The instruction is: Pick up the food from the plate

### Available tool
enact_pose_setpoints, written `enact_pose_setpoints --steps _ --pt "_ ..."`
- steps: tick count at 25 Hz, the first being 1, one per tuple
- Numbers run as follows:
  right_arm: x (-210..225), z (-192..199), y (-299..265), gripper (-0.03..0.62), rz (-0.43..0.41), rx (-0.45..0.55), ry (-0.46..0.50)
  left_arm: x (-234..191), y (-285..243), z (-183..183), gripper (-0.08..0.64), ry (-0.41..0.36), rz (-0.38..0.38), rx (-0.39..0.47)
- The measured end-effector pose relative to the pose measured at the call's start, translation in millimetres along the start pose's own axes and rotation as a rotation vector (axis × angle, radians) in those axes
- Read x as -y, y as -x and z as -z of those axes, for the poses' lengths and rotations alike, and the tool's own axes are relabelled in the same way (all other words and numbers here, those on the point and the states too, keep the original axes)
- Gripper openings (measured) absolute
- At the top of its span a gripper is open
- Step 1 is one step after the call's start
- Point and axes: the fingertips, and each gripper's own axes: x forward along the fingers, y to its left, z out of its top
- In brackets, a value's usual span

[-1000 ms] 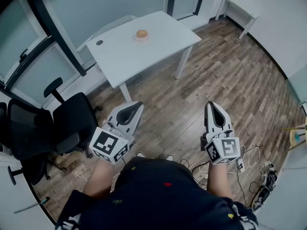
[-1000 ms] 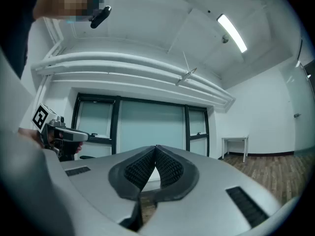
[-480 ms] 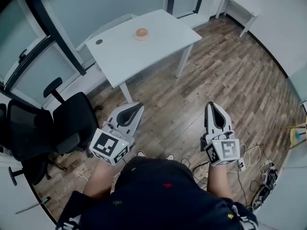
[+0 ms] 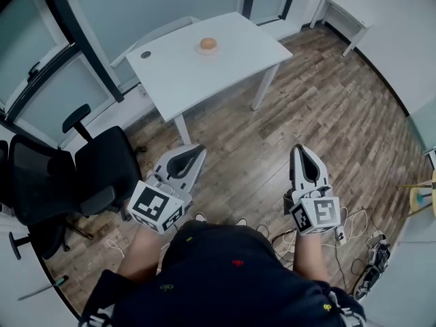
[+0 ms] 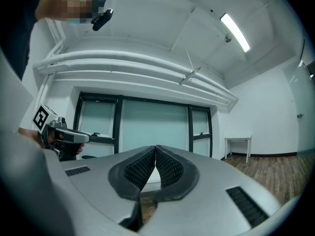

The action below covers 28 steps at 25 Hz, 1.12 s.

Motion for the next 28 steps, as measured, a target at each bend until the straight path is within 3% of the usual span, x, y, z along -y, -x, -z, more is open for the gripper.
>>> enact_pose_setpoints --steps 14,21,28 --pt "-93 42 -38 0.025 -0.078 -0.075 -0.011 -56 51 31 0.023 0.011 0.005 -0.026" --pt "-96 47 -68 0.025 -0.087 -0.101 -0.007 -76 59 37 0.023 0.010 -0.012 -0.029" --pt "-87 61 -117 0.025 -0.151 -0.114 0.007 -108 33 37 0.023 0.019 -0.049 -0.043"
